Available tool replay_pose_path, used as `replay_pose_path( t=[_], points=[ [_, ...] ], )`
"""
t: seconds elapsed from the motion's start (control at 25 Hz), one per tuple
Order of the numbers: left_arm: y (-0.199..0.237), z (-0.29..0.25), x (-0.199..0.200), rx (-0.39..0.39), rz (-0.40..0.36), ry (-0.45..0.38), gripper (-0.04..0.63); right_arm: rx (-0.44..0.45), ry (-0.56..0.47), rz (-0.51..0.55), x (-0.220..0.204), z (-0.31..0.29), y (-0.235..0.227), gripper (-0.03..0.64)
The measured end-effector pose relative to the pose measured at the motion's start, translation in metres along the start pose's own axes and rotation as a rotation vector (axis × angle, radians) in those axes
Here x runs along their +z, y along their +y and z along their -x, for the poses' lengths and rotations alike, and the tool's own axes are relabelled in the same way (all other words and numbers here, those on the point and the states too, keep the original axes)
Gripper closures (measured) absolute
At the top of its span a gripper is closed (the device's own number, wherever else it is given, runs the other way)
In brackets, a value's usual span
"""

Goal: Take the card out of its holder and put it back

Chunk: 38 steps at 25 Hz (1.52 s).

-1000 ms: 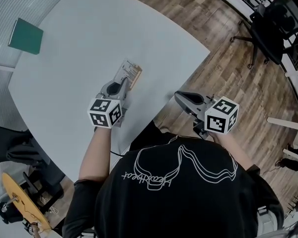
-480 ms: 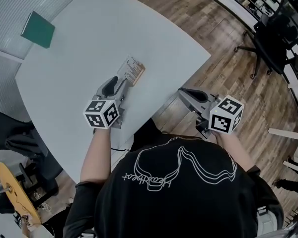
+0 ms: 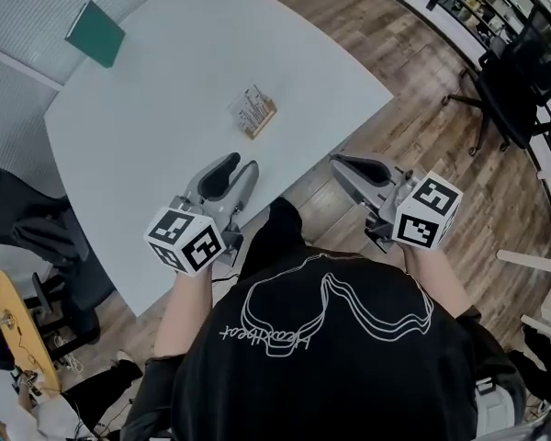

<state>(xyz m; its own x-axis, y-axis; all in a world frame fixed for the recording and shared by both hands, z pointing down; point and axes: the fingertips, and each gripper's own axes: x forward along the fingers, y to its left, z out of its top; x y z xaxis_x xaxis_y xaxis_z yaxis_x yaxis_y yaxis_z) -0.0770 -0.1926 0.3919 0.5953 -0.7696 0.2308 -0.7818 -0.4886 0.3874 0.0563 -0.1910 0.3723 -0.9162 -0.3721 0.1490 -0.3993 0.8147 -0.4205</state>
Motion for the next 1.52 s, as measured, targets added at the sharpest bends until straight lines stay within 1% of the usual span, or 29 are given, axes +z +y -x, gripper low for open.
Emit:
replay_pose_path(
  t=[0.16,0.28,0.4,0.52,0.6,0.76,0.92,1.52],
  points=[
    [-0.041,0.021,0.009,-0.059,0.019,-0.044,0.451,0.089,0.005,-0.008,-0.005,0.000,0.033,0.609],
    [-0.061,0.032,0.015,-0.080,-0.016,-0.048,0.497,0.140,0.004,0.017,-0.004,-0.004,0.052,0.609],
    [-0.074,0.035,0.019,-0.107,-0.040,-0.053,0.546,0.159,0.012,0.058,-0.003,-0.006,0.060,0.609],
    [-0.084,0.037,0.016,-0.136,-0.059,-0.040,0.567,0.171,0.015,0.077,-0.003,-0.006,0.068,0.609],
    [-0.087,0.039,0.014,-0.140,-0.078,-0.031,0.577,0.178,0.013,0.092,-0.002,-0.005,0.074,0.609],
    [-0.087,0.039,0.009,-0.120,-0.085,-0.028,0.580,0.194,0.018,0.126,-0.002,-0.005,0.082,0.609],
    [-0.098,0.042,0.007,-0.130,-0.085,-0.032,0.581,0.203,0.010,0.118,-0.003,0.001,0.090,0.609],
    [-0.128,0.044,0.012,-0.146,-0.141,-0.031,0.581,0.173,-0.026,0.118,0.001,0.024,0.094,0.609]
  ],
)
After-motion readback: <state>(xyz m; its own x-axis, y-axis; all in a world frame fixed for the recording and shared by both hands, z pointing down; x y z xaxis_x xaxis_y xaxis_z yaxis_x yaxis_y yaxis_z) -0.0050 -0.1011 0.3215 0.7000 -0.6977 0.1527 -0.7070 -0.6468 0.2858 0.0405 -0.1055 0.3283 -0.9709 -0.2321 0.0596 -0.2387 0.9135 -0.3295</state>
